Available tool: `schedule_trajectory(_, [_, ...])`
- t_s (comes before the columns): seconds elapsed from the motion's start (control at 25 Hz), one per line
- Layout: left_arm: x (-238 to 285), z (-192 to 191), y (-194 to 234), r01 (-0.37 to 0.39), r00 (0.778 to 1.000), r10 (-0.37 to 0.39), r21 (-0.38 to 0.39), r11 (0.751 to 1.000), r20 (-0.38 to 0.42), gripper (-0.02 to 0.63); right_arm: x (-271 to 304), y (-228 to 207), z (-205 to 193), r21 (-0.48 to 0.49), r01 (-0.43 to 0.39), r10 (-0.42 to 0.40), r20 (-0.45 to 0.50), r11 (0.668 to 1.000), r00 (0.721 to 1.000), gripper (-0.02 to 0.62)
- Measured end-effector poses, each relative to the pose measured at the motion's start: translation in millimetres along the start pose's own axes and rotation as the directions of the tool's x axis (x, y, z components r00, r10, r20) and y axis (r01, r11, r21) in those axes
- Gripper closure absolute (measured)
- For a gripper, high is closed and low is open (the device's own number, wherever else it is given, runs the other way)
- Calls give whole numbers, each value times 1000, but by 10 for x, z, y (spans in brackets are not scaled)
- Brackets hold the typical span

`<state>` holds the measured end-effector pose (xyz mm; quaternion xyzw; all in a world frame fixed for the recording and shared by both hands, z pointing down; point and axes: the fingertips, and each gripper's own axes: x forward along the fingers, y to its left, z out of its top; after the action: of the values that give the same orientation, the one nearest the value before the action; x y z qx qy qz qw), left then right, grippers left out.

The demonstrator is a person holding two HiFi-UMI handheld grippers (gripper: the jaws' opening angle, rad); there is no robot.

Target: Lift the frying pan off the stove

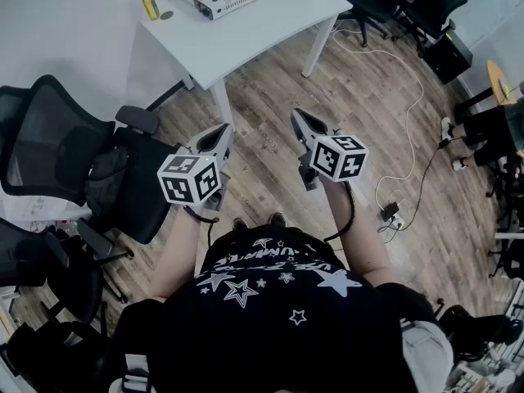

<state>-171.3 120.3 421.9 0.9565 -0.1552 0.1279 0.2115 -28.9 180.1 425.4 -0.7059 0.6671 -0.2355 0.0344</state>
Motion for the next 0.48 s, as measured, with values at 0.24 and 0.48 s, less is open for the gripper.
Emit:
schedule_trajectory(0.24, [40,-15,-75,-4,1000,4,0,1000,-4,598,-46,-5,-20,-8,-8,8,-4,1000,1000,588])
schedule_trajectory(0.48, [49,-89,-186,-9,1000,9,2,1000,-17,598,-120,-47,-79,1,-19,19,-11,1000,1000,588])
